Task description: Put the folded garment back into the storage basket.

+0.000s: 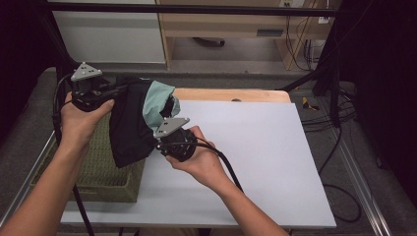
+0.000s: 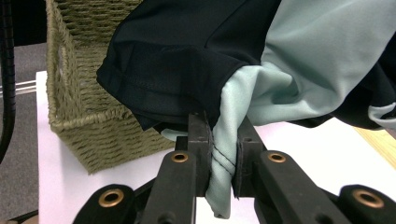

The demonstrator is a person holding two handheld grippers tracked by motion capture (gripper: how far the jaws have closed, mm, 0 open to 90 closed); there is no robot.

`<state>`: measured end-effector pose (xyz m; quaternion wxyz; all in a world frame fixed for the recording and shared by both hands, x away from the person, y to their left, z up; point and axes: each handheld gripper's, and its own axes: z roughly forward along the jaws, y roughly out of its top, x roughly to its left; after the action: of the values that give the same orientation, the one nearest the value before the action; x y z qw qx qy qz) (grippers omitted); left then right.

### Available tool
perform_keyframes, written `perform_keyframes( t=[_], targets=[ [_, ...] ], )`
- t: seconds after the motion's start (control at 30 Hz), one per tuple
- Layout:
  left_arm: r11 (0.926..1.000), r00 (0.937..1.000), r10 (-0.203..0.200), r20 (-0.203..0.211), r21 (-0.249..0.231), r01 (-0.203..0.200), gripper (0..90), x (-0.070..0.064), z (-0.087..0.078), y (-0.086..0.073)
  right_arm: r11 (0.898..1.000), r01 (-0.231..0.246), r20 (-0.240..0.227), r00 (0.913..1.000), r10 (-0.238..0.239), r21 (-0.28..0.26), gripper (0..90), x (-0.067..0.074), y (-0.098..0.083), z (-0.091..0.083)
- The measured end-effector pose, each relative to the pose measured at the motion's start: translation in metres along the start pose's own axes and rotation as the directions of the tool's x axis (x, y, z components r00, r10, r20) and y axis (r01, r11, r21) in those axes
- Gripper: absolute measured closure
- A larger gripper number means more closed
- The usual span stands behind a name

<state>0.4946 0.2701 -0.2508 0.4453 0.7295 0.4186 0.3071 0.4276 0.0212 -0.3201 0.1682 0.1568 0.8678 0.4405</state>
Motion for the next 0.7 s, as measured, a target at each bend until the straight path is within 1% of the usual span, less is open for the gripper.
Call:
perform_keyframes(
  t=[0.33, 0.4, 0.7],
  targets=[
    [0.9999, 0.9996, -0.014, -0.025, 0.004, 0.015, 71.8, 0.016, 0.001, -0.007, 1.0, -0.006, -0.016, 0.9999, 0.006, -0.021, 81.5, 0.001, 0.007, 0.019],
    [0.9998, 0.9993, -0.02, -0.032, 0.004, 0.02, 71.8, 0.02, 0.001, -0.009, 1.0, 0.0, -0.019, 0.9998, 0.0, -0.023, 81.6, 0.001, 0.008, 0.024],
    [0.9994, 0.9978, -0.034, -0.056, 0.004, 0.035, 71.8, 0.032, -0.002, -0.017, 1.0, 0.006, -0.014, 0.9999, -0.007, -0.031, 81.5, 0.007, 0.014, 0.039]
  ],
)
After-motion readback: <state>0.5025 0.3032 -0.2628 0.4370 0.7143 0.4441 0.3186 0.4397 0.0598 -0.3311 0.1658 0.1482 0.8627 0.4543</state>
